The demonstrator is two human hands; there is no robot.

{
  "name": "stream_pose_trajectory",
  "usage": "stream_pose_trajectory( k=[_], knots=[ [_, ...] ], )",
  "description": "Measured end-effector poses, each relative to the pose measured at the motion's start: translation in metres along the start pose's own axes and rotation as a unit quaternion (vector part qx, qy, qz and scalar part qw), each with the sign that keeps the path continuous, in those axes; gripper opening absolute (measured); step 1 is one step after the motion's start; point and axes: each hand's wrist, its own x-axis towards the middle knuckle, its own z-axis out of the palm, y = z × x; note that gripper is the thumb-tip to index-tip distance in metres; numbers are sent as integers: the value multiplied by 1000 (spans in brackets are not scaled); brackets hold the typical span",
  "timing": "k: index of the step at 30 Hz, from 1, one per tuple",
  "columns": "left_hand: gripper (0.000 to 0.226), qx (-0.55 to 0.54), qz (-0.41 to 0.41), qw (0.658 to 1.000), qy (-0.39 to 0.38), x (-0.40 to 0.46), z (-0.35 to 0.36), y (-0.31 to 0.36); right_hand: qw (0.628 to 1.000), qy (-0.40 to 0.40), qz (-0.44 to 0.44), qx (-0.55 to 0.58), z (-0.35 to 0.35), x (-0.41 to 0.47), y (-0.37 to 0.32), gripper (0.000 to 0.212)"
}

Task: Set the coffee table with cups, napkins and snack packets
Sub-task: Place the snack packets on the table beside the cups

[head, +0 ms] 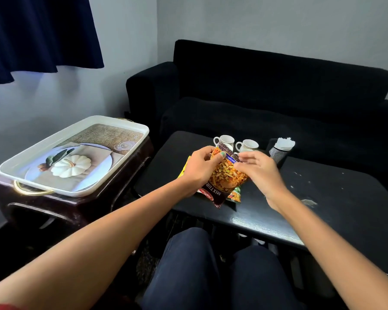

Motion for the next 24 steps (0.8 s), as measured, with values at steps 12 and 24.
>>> stream_pose_trajectory(
  k=[12, 24],
  knots=[
    [57, 53, -25, 998, 31, 4, -5, -4, 999, 52, -7, 13, 0, -4, 11, 15],
    [43, -84, -157, 982, -68, 2, -4, -3, 848, 79, 248, 461, 12, -9, 14, 12]
  ],
)
